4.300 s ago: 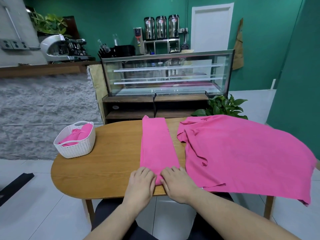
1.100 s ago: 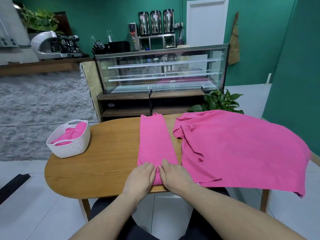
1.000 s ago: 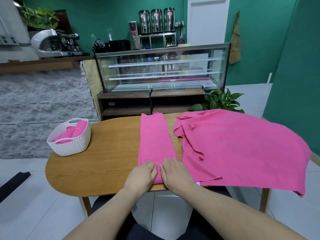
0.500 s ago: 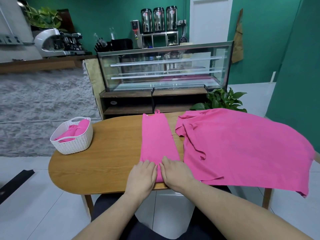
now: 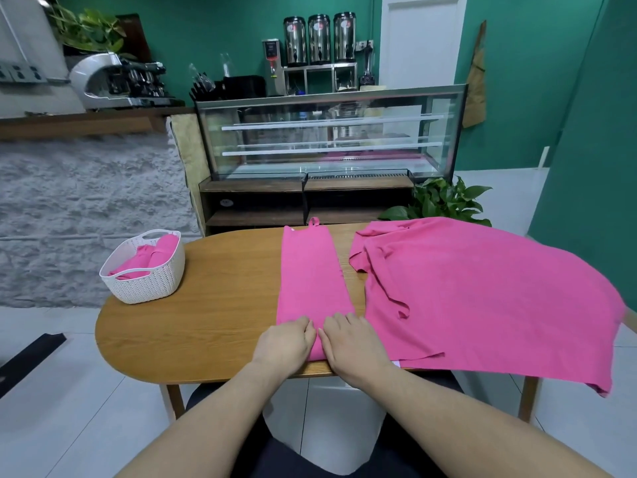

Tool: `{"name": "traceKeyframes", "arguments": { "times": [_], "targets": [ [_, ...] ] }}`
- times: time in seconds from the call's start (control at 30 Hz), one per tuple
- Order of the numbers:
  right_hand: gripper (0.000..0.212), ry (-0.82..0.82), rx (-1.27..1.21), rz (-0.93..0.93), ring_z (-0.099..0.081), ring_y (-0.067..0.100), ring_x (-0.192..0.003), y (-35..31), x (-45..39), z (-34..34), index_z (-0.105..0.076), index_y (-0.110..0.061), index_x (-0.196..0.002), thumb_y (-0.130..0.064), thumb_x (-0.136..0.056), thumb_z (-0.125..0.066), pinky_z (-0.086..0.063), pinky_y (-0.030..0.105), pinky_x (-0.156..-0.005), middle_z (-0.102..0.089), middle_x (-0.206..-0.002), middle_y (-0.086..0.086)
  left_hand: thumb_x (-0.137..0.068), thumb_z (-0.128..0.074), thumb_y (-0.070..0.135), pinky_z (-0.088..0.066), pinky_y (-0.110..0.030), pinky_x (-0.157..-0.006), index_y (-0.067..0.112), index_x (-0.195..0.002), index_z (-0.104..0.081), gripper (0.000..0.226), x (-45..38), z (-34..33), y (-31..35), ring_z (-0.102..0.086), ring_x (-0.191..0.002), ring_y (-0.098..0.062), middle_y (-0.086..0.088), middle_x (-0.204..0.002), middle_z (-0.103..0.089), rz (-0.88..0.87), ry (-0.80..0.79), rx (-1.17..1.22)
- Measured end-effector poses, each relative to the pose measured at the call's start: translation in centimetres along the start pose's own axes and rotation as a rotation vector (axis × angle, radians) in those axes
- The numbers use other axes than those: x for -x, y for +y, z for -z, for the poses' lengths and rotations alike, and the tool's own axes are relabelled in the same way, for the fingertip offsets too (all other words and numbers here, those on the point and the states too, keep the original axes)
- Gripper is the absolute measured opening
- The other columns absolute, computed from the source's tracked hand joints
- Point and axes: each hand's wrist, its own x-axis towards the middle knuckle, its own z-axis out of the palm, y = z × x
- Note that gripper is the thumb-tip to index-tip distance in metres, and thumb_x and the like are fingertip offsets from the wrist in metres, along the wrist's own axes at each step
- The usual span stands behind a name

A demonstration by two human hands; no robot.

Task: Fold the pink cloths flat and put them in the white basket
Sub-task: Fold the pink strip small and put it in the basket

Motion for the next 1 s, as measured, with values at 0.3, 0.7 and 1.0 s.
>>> {"name": "traceKeyframes", "arguments": {
  "times": [0.3, 0.7, 1.0],
  "targets": [
    [0.028, -0.288, -0.103, -0.124, -0.065, 0.031, -0.063, -0.2, -1.7, 1.2, -0.051, -0.013, -0.094, -0.031, -0.102, -0.031, -0.031, 0.032, -0.050, -0.065, -0.075, 0.007, -0.099, -0.034, 0.030, -0.041, -0.039, -0.052, 0.023, -0.074, -0.049, 0.031, 1.5, -1.8, -1.6, -0.051, -0.057, -0.025, 0.003, -0.066, -0.051, -0.291, 0.276, -0.151],
    [0.026, -0.146, 0.032, -0.040, -0.049, 0.026, -0.066, -0.1, -0.5, 1.1, -0.053, -0.018, -0.074, -0.027, -0.096, -0.040, -0.041, 0.041, -0.061, -0.051, -0.069, 0.003, -0.104, -0.028, 0.041, -0.045, -0.036, -0.079, 0.016, -0.097, -0.059, 0.040, -0.6, 1.3, 0.2, -0.062, -0.098, -0.037, -0.013, -0.104, -0.070, -0.115, -0.056, -0.116],
    [0.030, -0.337, -0.144, -0.126, -0.059, 0.027, -0.046, -0.3, -1.6, 1.7, -0.049, -0.013, -0.084, -0.032, -0.095, -0.028, -0.029, 0.029, -0.040, -0.059, -0.060, 0.005, -0.095, -0.038, 0.028, -0.033, -0.036, -0.053, 0.024, -0.073, -0.051, 0.026, 1.4, -1.4, -1.2, -0.050, -0.061, -0.025, 0.003, -0.067, -0.051, -0.285, 0.306, -0.311]
  ]
}}
